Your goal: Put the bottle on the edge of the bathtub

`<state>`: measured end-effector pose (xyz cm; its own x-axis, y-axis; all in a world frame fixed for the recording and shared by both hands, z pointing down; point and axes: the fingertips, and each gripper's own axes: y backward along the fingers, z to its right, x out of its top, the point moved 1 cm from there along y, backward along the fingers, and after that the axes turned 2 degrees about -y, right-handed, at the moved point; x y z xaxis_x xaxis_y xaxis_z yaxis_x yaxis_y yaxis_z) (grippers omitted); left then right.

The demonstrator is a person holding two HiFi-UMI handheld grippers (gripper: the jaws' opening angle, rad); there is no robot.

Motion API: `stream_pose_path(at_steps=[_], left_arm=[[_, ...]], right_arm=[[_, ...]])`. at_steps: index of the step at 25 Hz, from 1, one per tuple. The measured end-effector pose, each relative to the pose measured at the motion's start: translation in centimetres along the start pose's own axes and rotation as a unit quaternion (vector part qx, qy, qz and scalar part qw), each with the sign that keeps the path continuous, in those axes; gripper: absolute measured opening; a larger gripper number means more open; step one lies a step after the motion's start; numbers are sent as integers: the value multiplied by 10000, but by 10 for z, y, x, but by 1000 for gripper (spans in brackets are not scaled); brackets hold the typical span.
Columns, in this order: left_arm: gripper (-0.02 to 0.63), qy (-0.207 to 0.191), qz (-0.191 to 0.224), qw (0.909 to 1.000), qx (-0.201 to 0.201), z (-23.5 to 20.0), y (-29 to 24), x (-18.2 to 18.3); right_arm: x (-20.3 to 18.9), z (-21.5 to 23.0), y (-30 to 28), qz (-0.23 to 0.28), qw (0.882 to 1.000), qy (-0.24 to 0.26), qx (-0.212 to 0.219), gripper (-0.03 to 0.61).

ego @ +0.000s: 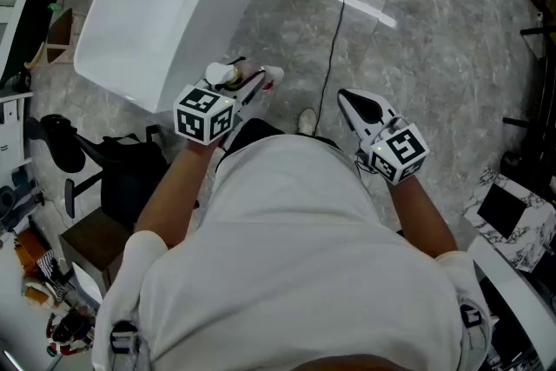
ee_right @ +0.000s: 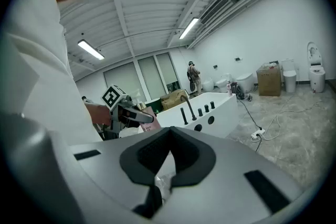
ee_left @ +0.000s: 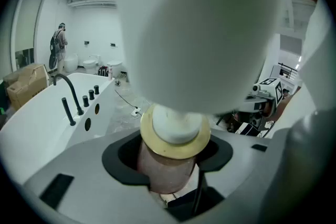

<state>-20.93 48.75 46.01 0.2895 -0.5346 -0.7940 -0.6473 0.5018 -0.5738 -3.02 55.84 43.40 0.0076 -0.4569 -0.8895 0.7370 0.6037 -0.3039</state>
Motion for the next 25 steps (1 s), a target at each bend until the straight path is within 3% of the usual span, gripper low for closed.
stream_pose_path(at_steps=[5, 10, 16, 19, 25], left_arm=[[235, 202, -33, 9995, -246, 13, -19, 15], [235, 217, 8, 9992, -334, -5, -37, 40], [235, 106, 129, 9985, -516, -56, -73, 81], [235, 27, 121, 9979, -630, -87, -99, 108], [235, -139, 183, 9973, -699, -165, -127, 168]], right_arm=[[4, 22, 8, -51, 9999, -120, -39, 5], [13, 44, -14, -188, 9998, -69, -89, 5], [39, 88, -57, -414, 9984, 44, -370, 8], [63, 117, -79, -520, 9972, 41, -533, 110], [128, 160, -152, -381, 9964, 82, -759, 81]])
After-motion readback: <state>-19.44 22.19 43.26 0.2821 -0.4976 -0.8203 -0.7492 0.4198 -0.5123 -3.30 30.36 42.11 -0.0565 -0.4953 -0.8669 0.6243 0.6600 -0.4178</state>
